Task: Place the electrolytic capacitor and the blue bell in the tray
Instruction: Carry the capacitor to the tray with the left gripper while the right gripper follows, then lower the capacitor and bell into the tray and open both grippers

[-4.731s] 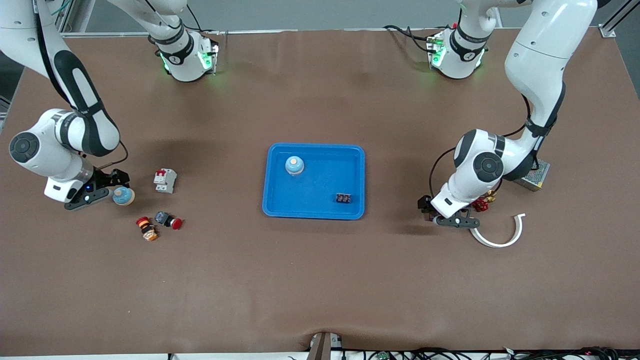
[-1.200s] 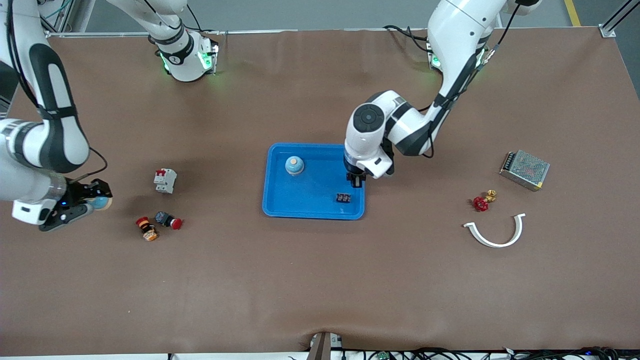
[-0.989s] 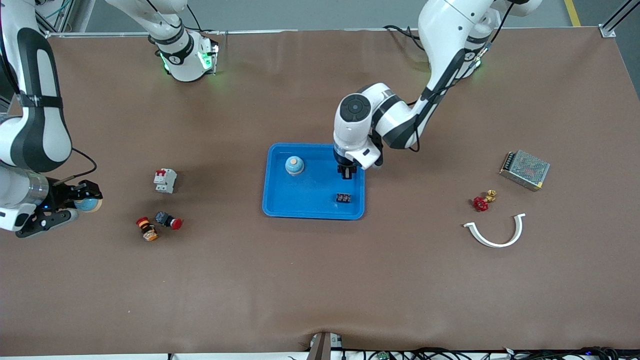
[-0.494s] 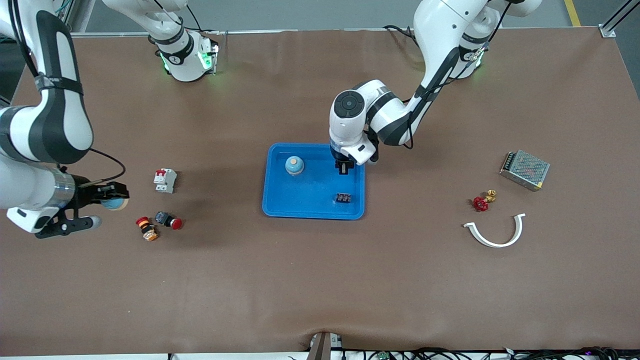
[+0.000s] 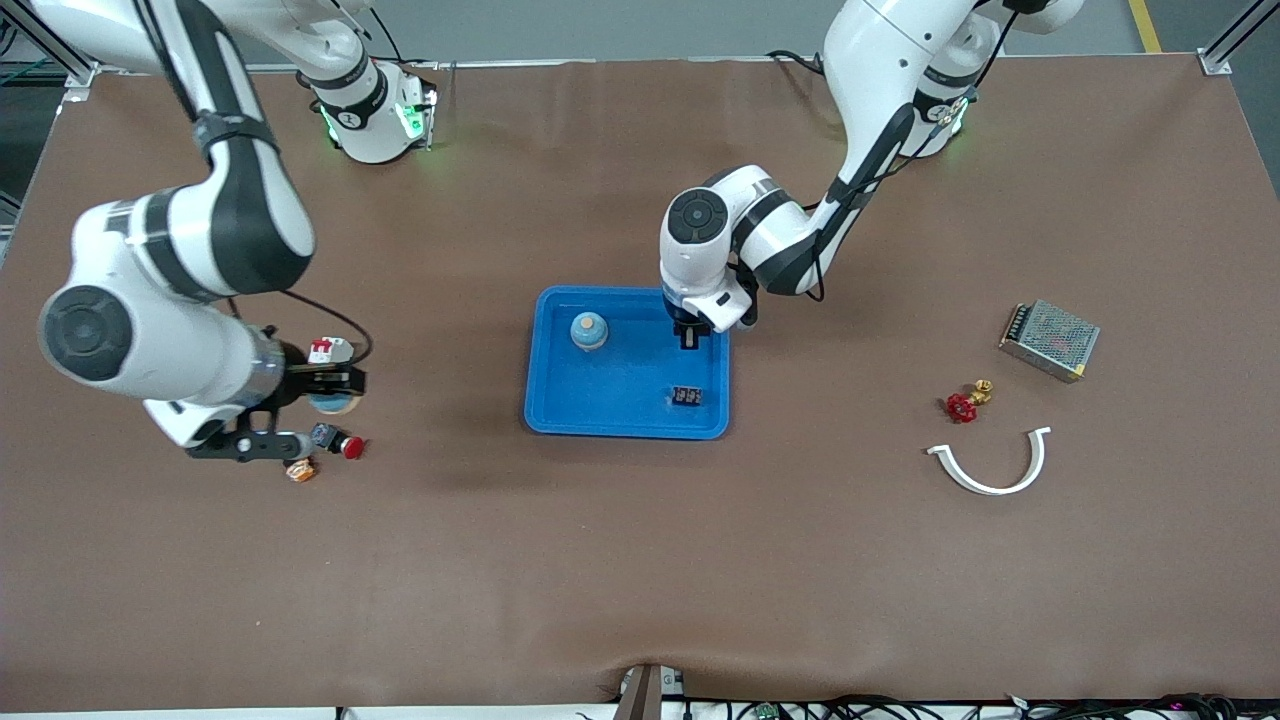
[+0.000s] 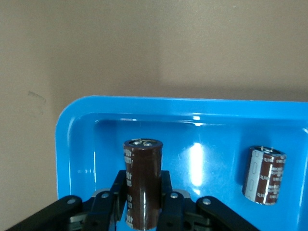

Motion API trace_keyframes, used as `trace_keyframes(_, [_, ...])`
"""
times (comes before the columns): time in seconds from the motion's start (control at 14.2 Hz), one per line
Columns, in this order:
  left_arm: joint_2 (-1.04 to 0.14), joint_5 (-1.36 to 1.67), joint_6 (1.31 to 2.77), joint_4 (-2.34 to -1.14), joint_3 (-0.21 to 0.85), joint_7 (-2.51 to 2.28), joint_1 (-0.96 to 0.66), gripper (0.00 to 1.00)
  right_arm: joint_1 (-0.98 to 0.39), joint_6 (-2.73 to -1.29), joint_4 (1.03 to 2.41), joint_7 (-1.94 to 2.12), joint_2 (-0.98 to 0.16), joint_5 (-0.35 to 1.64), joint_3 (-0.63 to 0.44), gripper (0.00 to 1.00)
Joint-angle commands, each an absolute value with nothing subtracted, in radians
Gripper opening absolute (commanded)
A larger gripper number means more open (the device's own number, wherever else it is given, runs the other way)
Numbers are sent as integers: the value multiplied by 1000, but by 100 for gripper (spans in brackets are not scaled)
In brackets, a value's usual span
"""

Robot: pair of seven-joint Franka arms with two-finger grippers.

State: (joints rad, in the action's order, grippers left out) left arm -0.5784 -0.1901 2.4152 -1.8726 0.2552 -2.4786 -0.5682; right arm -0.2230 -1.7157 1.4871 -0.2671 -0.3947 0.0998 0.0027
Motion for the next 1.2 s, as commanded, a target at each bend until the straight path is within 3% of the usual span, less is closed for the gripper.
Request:
trace_keyframes(0.0, [-577,-204,2434,-1876,248,-2482,-577,0,-262,-1745,1485,-372,-393,187,-9,39])
trace_keyframes(0.56, [-607,-239,2482,-1891,245,-2480,-571,0,-458,-1907,1500,-655,-440,179,-11,39])
trace_keyframes(1.13, [-621,-256,2494,-1893,245,-2480,-566,0,-558,-2064,1531,-801,-529,109,-12,39])
